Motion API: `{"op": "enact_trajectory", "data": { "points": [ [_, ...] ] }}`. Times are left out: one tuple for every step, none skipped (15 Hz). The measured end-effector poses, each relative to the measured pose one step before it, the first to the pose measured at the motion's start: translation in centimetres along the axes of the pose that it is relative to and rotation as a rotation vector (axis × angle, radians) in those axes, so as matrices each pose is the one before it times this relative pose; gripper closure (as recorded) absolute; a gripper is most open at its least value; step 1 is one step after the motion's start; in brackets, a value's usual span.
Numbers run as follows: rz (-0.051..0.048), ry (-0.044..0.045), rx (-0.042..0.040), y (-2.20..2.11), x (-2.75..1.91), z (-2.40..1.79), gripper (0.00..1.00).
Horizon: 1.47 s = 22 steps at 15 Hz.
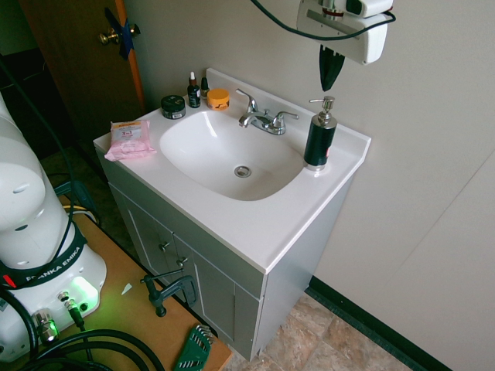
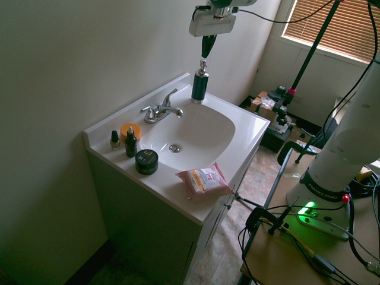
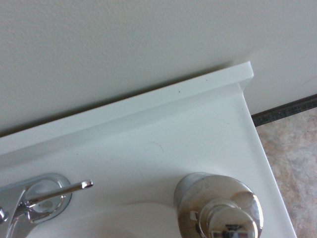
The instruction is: Sanitize yourself
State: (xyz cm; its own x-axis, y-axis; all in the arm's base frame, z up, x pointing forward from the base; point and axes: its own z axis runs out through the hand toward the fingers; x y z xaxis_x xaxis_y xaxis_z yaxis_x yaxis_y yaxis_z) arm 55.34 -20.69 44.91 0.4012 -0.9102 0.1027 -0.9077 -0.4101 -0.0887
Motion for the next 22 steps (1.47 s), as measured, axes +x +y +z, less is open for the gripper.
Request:
{"op": "enact_trajectory", "data": {
  "points": [
    [0.00049,-0.00552,-0.00501,0.194,-0.171,0.506,1.00],
    [0.00037,-0.00311,-0.00257,0.132,-0.124,0.361,1.00],
    [0.00059,-0.00191,-0.00088,0.083,-0.082,0.245,1.00],
    [0.00177,0.00039,0.00186,0.038,0.031,0.038,1.00],
    [0.00474,-0.00011,0.00351,0.087,0.125,-0.019,1.00],
    [0.00500,0.00010,0.00473,0.119,0.181,-0.044,1.00],
    [0.00446,0.00077,0.00326,0.131,0.207,-0.072,1.00],
    [0.00451,0.00240,0.00323,0.133,0.265,-0.147,1.00],
    [0.00369,0.00235,0.00348,0.119,0.278,-0.172,1.00],
    [0.00255,0.00043,0.00300,0.082,0.226,-0.088,1.00],
    [0.00153,-0.00147,0.00192,0.022,0.182,0.040,1.00],
    [0.00102,-0.00230,0.00036,-0.123,0.113,0.171,1.00],
    [0.00019,0.00074,-0.00024,-0.226,0.174,0.142,1.00],
    [-0.00032,0.00146,0.00117,-0.203,0.129,-0.002,1.00],
    [-0.00036,-0.00017,0.00110,-0.122,0.035,0.009,1.00],
    [-0.00087,-0.00093,0.00040,-0.098,-0.018,0.039,1.00],
    [-0.00121,-0.00075,-0.00092,-0.113,-0.008,0.103,1.00],
    [-0.00186,-0.00203,-0.00318,-0.120,-0.040,0.252,1.00],
    [-0.00189,-0.00303,-0.00443,-0.100,-0.069,0.342,1.00],
    [-0.00089,-0.00273,-0.00397,-0.042,-0.037,0.287,1.00],
    [-0.00038,-0.00274,-0.00352,-0.005,-0.039,0.251,1.00],
    [0.00013,-0.00172,-0.00221,0.029,-0.019,0.155,1.00]
  ]
}}
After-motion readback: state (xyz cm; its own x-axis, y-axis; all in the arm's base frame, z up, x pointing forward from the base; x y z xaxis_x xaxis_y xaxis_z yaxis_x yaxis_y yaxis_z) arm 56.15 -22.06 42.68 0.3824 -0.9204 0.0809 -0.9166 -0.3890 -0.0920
